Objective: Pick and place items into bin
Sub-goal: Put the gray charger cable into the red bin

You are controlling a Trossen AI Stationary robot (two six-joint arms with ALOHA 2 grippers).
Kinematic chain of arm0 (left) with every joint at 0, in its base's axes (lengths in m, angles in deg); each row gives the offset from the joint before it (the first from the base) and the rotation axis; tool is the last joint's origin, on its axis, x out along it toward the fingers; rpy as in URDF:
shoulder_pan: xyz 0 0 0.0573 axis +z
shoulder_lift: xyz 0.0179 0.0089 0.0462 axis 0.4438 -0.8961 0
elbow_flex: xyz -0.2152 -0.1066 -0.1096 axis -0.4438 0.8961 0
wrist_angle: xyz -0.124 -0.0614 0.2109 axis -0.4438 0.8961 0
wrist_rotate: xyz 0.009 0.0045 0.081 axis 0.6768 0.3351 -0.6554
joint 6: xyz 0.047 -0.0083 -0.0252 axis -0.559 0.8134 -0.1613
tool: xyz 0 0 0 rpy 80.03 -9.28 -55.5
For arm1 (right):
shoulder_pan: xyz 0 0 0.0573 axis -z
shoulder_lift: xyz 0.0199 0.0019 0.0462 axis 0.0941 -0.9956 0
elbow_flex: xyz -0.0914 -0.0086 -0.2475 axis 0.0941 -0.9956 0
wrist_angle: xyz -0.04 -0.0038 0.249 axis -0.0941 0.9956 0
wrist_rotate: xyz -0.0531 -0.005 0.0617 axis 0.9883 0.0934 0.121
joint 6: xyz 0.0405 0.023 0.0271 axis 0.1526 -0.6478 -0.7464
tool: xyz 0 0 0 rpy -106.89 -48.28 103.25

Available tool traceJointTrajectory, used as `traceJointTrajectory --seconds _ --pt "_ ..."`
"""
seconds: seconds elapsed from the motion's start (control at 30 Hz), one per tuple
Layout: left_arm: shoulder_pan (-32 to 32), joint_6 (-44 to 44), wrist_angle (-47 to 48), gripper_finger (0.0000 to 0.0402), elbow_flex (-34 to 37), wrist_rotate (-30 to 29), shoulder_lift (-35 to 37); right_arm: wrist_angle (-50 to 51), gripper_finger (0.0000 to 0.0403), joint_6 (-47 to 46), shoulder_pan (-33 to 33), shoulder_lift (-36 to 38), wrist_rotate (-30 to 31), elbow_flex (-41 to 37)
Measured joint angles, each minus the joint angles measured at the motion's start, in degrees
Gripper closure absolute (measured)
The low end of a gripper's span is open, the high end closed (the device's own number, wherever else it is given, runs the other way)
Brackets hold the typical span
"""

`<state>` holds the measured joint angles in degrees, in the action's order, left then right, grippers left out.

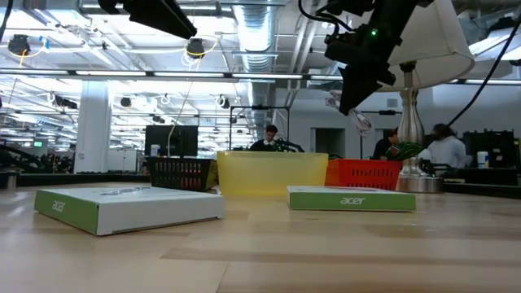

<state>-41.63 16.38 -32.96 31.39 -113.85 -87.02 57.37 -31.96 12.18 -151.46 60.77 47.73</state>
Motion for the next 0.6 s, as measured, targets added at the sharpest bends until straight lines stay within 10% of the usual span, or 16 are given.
traceJointTrajectory --seconds 0.6 --pt "0.0 0.0 0.0 0.0223 0.0 0.0 0.0 0.5 0.0357 -1.4 0.1 0.0 1.5 0.0"
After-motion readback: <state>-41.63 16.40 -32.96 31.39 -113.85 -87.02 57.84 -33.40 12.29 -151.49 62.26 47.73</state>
